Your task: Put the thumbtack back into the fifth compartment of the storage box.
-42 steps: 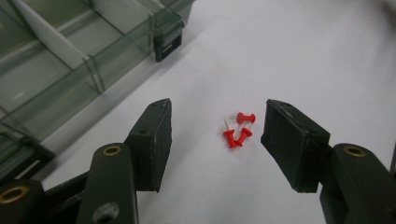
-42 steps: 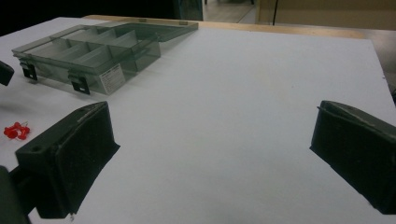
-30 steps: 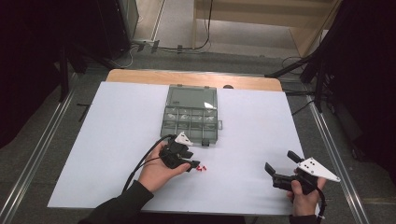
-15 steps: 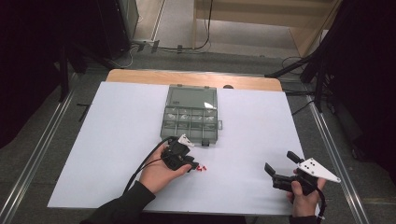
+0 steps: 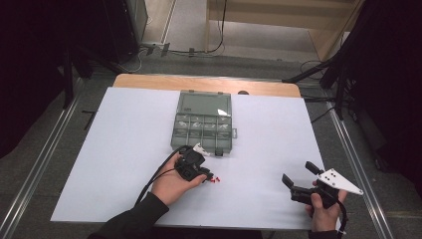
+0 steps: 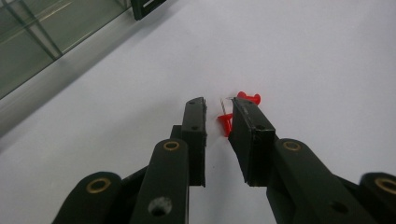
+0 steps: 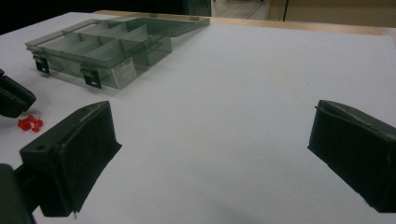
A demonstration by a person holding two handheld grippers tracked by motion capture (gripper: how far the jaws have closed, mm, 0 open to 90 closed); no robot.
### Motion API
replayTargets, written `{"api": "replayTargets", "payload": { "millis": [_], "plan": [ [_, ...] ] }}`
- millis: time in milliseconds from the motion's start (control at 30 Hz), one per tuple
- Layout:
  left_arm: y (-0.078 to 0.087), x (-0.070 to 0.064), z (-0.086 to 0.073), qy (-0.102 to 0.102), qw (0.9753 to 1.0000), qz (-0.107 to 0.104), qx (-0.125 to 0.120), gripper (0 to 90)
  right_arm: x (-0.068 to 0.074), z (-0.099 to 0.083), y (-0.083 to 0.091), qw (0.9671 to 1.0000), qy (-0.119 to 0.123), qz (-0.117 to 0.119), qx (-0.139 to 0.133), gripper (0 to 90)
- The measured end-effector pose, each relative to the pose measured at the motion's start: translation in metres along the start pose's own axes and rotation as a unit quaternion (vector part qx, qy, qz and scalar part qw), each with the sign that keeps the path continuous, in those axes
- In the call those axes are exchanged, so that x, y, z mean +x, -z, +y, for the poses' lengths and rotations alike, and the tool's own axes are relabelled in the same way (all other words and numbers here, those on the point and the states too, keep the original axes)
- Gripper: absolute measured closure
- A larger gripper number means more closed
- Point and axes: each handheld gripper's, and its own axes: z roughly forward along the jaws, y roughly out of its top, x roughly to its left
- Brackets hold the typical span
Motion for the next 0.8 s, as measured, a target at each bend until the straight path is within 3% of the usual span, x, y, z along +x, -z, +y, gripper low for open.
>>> {"api": "replayTargets", "payload": {
  "millis": [800],
  "plan": [
    [-0.0076,-0.0027,0.0020,0.002,0.9999,0.008,0.011,79.3,-0.0010,-0.0005,-0.0011,1.0000,-0.003,-0.002,0.000,1.7]
  ]
}}
